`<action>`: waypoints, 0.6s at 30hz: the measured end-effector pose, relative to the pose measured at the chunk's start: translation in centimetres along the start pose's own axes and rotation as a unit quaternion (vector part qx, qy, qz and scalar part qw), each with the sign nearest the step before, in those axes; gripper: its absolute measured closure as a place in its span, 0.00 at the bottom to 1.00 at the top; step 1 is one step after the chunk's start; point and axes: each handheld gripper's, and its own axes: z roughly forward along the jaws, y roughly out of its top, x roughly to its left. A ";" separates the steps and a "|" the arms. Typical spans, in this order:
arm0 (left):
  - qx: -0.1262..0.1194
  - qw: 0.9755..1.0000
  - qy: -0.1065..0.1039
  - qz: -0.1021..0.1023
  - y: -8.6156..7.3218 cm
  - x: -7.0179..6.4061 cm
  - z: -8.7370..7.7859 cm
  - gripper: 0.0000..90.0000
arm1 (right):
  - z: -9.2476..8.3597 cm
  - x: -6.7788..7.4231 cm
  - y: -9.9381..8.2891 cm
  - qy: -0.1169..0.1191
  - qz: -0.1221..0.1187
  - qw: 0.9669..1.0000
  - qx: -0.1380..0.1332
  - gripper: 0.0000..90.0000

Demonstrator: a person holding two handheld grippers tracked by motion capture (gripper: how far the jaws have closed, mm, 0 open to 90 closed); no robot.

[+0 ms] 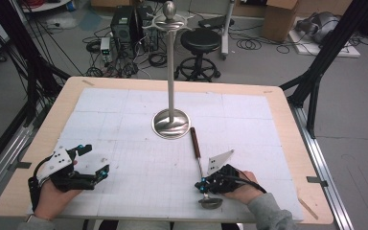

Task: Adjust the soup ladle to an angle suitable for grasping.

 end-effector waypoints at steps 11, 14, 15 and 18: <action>0.001 1.000 -0.003 0.002 0.0 0.0 0.2 0.02 | -1.3 -0.9 -1.2 -0.006 0.023 1.000 -0.004 1.00; 0.002 1.000 -0.003 0.001 0.0 0.0 0.3 0.02 | -1.7 -1.1 -1.6 -0.014 0.029 0.999 -0.003 1.00; 0.003 1.000 -0.004 0.002 0.0 0.0 0.3 0.02 | -1.9 -1.3 -1.7 -0.018 0.028 0.999 -0.003 1.00; 0.003 1.000 -0.004 0.001 0.0 0.0 0.3 0.02 | -2.2 -1.6 -1.9 -0.024 0.036 0.999 -0.003 1.00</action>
